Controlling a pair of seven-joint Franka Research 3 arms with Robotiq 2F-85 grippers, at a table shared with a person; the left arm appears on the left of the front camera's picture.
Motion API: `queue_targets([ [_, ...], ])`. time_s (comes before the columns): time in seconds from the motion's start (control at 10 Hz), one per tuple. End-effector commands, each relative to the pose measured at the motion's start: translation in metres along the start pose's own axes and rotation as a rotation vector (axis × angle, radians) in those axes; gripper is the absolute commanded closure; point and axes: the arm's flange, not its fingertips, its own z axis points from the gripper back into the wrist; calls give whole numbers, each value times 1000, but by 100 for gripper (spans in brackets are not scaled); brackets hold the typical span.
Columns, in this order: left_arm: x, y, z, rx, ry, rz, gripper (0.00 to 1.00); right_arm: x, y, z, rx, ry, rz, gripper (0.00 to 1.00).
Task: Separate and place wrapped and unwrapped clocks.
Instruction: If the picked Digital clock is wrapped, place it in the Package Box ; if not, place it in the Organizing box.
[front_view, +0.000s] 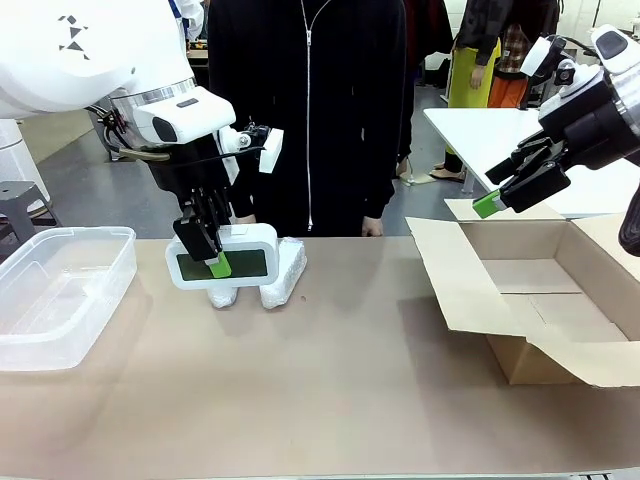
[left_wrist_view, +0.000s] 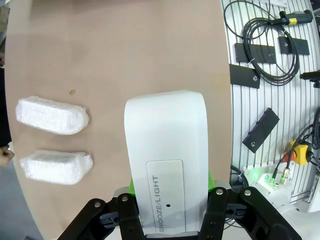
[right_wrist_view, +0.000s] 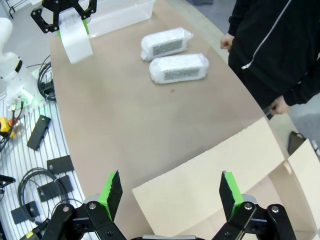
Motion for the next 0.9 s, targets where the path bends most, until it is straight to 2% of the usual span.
queue_targets([
  [0.0, 2, 0, 3, 17, 0, 7, 96, -2, 1, -2, 23, -19, 7, 0],
  [0.3, 2, 0, 3, 17, 0, 7, 96, -2, 1, -2, 23, -19, 7, 0],
  [0.4, 0, 0, 0, 0, 0, 0, 49, -2, 1, -2, 23, -19, 7, 0],
  [0.5, -9, 6, 17, 108, -7, 288, 49, -2, 1, -2, 23, -19, 7, 0],
  [0.6, -35, 19, 30, 174, 17, 521, 49, -2, 1, -2, 23, -19, 7, 0],
  [0.8, -118, 51, 53, 148, -40, 950, 49, -2, 1, -2, 23, -19, 7, 0],
])
